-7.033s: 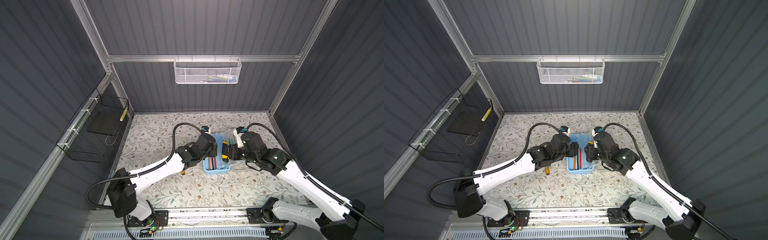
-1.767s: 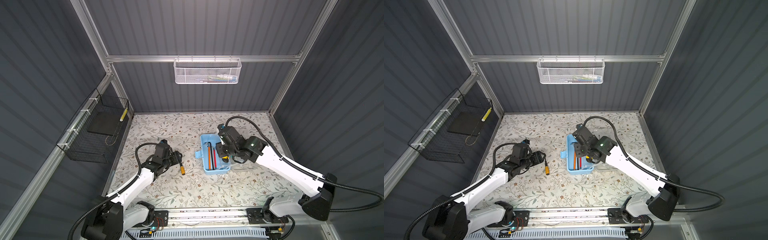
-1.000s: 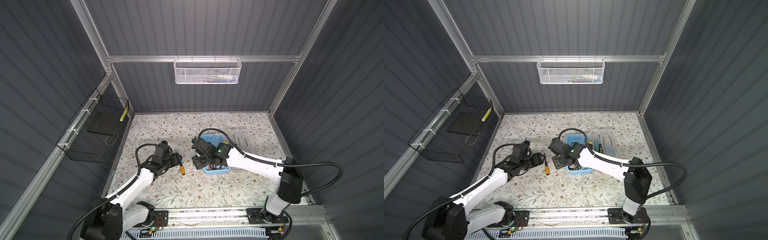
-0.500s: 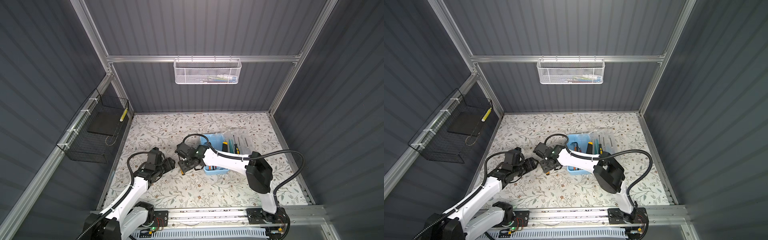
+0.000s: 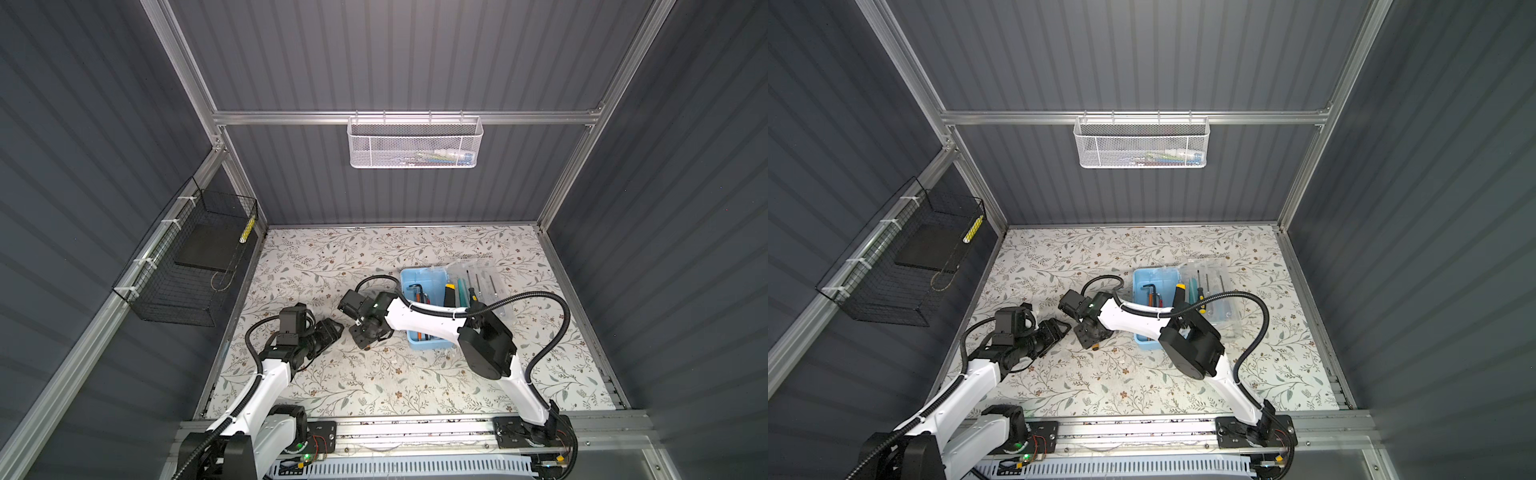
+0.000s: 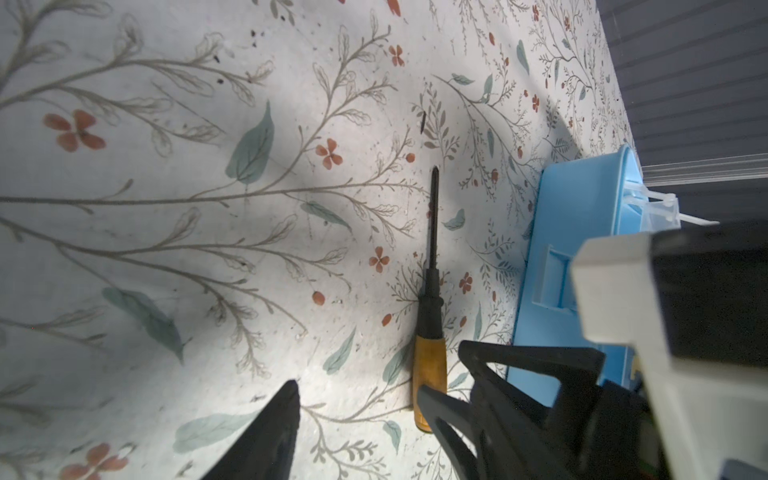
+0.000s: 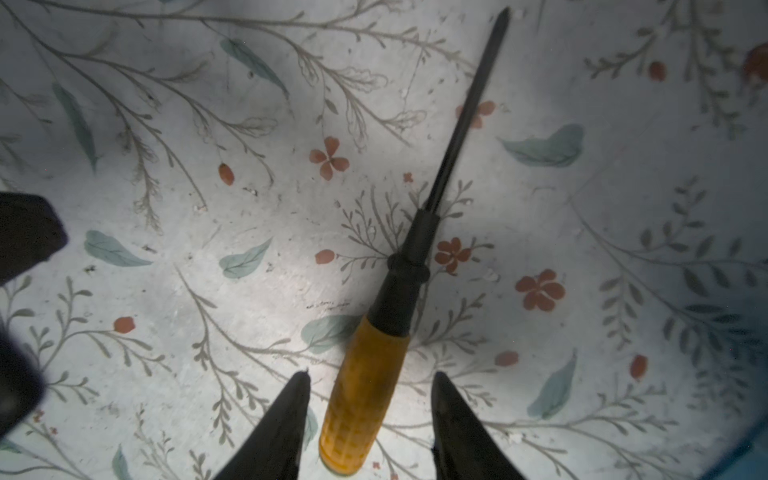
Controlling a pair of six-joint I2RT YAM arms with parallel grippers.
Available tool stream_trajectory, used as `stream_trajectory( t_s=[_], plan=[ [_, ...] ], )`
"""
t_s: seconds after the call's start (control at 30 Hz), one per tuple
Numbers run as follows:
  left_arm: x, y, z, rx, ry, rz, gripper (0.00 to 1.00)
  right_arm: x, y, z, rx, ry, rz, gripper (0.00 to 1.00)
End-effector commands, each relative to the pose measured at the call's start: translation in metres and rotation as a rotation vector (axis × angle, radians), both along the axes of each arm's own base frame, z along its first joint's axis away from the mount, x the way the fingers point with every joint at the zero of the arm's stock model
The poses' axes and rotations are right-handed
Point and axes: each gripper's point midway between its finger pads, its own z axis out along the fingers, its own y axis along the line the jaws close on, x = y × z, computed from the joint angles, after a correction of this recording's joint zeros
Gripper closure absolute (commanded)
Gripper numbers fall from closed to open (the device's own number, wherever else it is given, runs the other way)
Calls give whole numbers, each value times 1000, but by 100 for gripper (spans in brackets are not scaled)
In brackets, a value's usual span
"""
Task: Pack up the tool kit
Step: 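Move the right gripper to the yellow-handled screwdriver and close on it, then lift the yellow-handled screwdriver and place it in the clear tray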
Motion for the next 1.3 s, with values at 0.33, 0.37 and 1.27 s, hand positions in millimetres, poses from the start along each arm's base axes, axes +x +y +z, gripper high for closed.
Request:
stream_trajectory(
  t_s=[0.33,0.37,1.27],
  plan=[
    [0,0,4,-6,-17,-5,35,-6,-5,-22,-59,46,8,64],
    [0,0,3,-7,-16,-6,35,-6,-5,-23,-60,47,8,64],
    [20,-1,69,58,-181,-71,34,51,-93,127,25,-225,-124,100]
  ],
)
